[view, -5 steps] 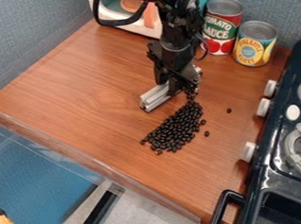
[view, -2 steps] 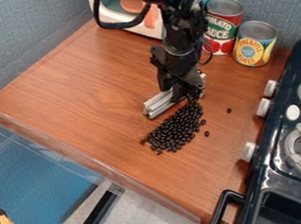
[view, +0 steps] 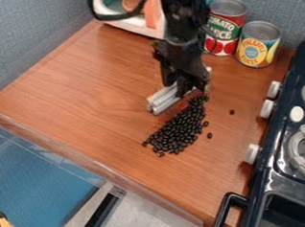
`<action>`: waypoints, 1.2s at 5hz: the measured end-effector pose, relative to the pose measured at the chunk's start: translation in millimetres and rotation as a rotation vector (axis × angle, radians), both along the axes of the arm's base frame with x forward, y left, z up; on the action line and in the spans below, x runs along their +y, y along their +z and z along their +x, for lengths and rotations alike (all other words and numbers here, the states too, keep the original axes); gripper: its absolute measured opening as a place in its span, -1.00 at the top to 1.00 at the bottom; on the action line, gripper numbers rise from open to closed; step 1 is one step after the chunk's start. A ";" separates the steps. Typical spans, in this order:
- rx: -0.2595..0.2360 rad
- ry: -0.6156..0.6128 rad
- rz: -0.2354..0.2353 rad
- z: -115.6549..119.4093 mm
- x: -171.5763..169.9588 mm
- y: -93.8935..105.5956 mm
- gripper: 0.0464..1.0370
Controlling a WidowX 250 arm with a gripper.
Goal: Sweep into pile
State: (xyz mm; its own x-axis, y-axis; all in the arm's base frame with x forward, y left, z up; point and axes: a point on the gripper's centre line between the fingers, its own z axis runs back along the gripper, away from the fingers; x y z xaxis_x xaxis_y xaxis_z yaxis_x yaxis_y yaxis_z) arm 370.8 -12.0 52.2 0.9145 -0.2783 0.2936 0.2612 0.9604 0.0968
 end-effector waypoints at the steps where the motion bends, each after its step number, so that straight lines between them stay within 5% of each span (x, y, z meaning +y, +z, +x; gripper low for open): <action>1: -0.063 0.102 -0.034 7.8 35.9 31.8 0.40; 3: -0.039 0.338 0.058 7.7 101.6 46.9 0.40; 4: 0.040 0.423 0.137 -7.7 129.7 24.8 0.40; 6: 0.213 0.480 0.174 -59.8 138.3 -10.3 0.40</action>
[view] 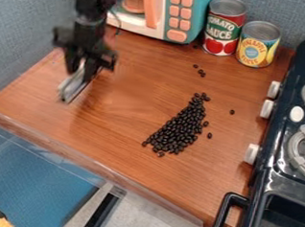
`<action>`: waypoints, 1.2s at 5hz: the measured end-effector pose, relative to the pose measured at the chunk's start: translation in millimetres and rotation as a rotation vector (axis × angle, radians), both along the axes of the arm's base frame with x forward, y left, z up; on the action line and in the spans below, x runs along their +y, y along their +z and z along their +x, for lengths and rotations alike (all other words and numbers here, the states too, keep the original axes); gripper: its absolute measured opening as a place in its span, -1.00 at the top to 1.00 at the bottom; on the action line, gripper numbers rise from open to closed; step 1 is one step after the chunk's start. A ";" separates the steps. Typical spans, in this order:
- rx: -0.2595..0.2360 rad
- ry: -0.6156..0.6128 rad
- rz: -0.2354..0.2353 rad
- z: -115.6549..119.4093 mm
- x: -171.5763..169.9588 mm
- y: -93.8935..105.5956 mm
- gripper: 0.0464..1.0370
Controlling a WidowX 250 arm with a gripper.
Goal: Sweep into pile
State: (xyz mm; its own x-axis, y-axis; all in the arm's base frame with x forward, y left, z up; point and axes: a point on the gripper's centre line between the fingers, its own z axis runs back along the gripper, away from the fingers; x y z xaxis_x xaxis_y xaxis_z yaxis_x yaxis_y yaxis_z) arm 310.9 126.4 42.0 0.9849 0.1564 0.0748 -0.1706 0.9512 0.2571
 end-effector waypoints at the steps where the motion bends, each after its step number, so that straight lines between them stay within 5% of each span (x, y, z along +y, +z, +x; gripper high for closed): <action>1: -0.002 0.034 -0.035 -21.6 2.9 0.8 0.40; 4: -0.011 -0.069 -0.077 -58.4 -55.8 -4.6 0.40; 5: 0.005 -0.012 -0.074 -58.5 -84.6 -8.0 0.40; 6: -0.003 0.232 -0.050 -54.6 -99.7 -11.7 0.40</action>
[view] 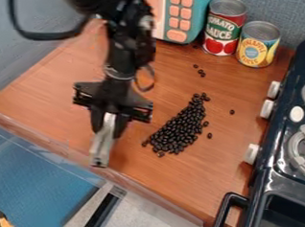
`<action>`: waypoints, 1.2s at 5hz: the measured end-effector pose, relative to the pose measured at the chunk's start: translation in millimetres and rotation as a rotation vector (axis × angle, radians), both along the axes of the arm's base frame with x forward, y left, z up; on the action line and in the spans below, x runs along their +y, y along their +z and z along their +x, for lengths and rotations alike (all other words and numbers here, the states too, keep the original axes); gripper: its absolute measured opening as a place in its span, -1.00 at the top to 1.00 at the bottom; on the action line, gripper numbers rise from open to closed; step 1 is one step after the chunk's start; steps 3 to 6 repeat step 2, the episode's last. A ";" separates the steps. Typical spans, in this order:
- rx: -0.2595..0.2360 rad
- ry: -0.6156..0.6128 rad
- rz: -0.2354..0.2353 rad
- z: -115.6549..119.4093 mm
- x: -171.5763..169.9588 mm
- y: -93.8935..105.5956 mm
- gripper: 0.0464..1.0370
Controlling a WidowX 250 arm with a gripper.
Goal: Sweep into pile
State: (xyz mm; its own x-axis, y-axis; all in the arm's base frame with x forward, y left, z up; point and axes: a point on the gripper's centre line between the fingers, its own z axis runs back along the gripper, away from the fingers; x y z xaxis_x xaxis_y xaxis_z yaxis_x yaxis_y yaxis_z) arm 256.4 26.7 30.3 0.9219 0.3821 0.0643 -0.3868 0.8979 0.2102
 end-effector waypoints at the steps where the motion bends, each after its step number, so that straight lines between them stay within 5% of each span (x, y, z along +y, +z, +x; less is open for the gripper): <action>1: 0.015 0.149 -0.009 0.5 -6.7 -2.1 0.40; 6: 0.000 0.184 0.012 -1.6 -13.4 -8.1 0.40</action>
